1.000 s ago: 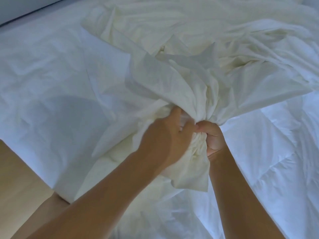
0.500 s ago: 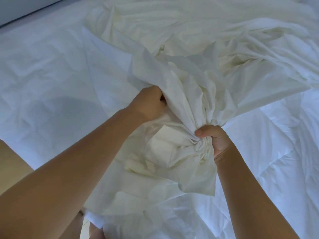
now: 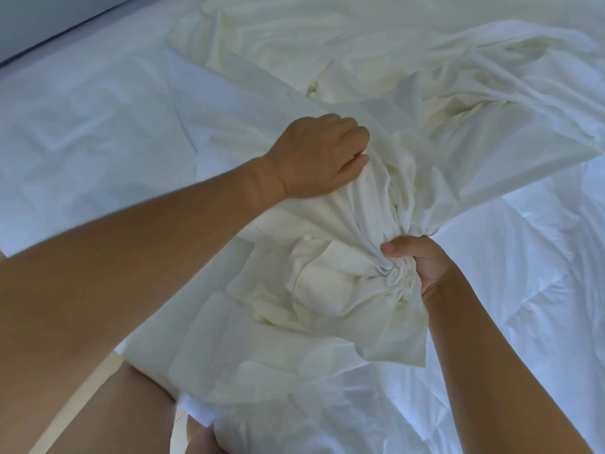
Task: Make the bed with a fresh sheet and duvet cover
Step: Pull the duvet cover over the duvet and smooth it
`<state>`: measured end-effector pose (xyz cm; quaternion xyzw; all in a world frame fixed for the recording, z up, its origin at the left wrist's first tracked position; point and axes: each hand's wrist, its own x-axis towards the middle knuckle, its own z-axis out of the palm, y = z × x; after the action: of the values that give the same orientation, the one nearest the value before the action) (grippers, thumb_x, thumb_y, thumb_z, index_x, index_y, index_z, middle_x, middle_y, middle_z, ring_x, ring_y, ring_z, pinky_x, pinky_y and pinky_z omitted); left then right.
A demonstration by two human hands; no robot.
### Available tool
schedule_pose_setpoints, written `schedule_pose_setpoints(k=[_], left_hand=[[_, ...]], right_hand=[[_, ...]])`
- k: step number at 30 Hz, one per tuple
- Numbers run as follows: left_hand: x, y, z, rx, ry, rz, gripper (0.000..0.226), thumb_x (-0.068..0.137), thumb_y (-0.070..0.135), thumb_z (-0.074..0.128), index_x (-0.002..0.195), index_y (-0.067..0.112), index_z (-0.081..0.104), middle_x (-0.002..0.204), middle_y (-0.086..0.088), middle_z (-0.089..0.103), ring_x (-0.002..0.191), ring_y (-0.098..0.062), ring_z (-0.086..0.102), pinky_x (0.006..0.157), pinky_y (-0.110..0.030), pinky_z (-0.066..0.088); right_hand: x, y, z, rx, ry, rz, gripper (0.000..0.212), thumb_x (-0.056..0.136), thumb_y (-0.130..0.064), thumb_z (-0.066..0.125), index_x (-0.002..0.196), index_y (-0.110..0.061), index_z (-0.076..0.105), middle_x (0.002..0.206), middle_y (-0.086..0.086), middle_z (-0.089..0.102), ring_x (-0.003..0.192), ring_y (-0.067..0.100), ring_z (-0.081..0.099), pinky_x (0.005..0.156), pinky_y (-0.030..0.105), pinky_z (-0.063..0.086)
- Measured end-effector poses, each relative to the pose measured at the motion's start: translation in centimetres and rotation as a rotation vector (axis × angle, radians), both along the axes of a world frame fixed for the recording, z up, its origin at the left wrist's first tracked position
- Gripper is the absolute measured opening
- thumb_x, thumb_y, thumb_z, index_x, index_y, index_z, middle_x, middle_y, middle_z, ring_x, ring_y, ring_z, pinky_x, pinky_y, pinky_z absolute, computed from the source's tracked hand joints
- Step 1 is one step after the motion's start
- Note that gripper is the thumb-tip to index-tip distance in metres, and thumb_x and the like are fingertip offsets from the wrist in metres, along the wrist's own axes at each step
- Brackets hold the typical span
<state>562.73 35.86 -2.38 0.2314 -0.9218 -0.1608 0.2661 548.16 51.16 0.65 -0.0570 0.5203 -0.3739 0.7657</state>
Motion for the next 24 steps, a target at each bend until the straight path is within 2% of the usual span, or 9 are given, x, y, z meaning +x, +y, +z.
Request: schedule_pose_setpoints(k=[3,7,9,15,17,19,20,22,24], left_hand=[[0.7,3.5,0.6,-0.105,0.128,0.153,0.011,0.075,0.016,0.059,0.074,0.005,0.06,0.07,-0.012,0.055,0.061,-0.028,0.053,0.053,-0.033,0.037],[1.2,8.2,1.4,0.621,-0.304,0.309,0.055,0.086,0.063,0.045,0.102,0.012,0.054,0.094,0.001,0.053,0.091,-0.018,0.053,0.079,-0.031,0.043],[1.2,9.1,1.0,0.89,-0.269,0.319,0.062,0.084,0.066,0.044,0.115,0.013,0.051,0.103,0.0,0.06,0.096,-0.019,0.058,0.086,-0.032,0.046],[0.0,12.2,2.9,0.889,-0.017,0.207,0.02,0.099,0.021,0.039,0.114,0.008,0.045,0.062,0.003,0.042,0.069,-0.031,0.055,0.06,-0.03,0.031],[-0.3,12.9,3.6,1.001,-0.021,0.121,0.018,0.097,0.014,0.038,0.114,0.011,0.042,0.06,0.003,0.039,0.063,-0.026,0.049,0.059,-0.031,0.034],[-0.4,12.9,4.0,1.17,0.032,0.069,0.013,0.094,0.011,0.039,0.104,0.018,0.038,0.062,-0.001,0.045,0.061,-0.025,0.053,0.055,-0.034,0.043],[-0.3,12.8,4.1,1.222,0.051,0.054,0.015,0.092,0.012,0.041,0.102,0.021,0.035,0.063,-0.001,0.047,0.061,-0.024,0.055,0.054,-0.034,0.045],[0.1,12.7,4.3,1.196,0.034,0.036,0.021,0.09,0.017,0.046,0.108,0.022,0.036,0.059,0.005,0.044,0.055,-0.017,0.049,0.051,-0.028,0.038],[1.0,12.7,4.5,1.048,0.0,0.101,0.026,0.091,0.025,0.049,0.115,0.025,0.039,0.053,0.005,0.039,0.051,-0.014,0.043,0.051,-0.028,0.034]], right_hand=[[0.3,0.3,-0.4,-0.038,0.01,-0.053,0.058,0.025,-0.016,0.093,0.081,-0.01,0.078,0.081,0.01,0.073,0.075,0.026,0.072,0.063,0.037,0.058],[0.8,0.1,-0.9,-0.128,-0.08,-0.069,0.049,0.043,-0.016,0.089,0.09,-0.009,0.077,0.089,0.009,0.073,0.085,0.024,0.071,0.073,0.035,0.057],[0.9,-0.1,-1.2,-0.119,-0.082,-0.074,0.046,0.046,-0.018,0.089,0.089,-0.008,0.076,0.089,0.009,0.073,0.085,0.022,0.071,0.075,0.034,0.056],[0.6,-0.4,-0.8,-0.124,-0.119,-0.084,0.041,0.041,-0.02,0.093,0.077,-0.011,0.077,0.071,0.004,0.072,0.067,0.017,0.071,0.061,0.027,0.057],[0.7,-0.7,-0.8,-0.121,-0.17,-0.127,0.033,0.073,-0.01,0.076,0.105,-0.004,0.071,0.096,0.011,0.073,0.091,0.022,0.07,0.081,0.032,0.055],[-0.1,-0.2,-0.3,-0.137,-0.034,-0.18,0.036,0.095,0.0,0.042,0.129,0.007,0.05,0.122,0.023,0.06,0.117,0.033,0.057,0.103,0.04,0.042],[0.2,0.0,-0.2,-0.154,-0.01,-0.182,0.035,0.094,-0.001,0.045,0.127,0.008,0.052,0.121,0.025,0.06,0.116,0.034,0.057,0.103,0.04,0.041],[0.9,-0.2,-1.2,-0.16,-0.131,-0.101,0.034,0.066,-0.016,0.081,0.096,-0.005,0.074,0.089,0.01,0.073,0.086,0.02,0.071,0.08,0.028,0.055],[0.9,-0.1,-1.2,-0.224,-0.156,-0.085,0.036,0.043,-0.02,0.089,0.076,-0.013,0.077,0.069,0.0,0.071,0.066,0.013,0.07,0.064,0.022,0.056]])
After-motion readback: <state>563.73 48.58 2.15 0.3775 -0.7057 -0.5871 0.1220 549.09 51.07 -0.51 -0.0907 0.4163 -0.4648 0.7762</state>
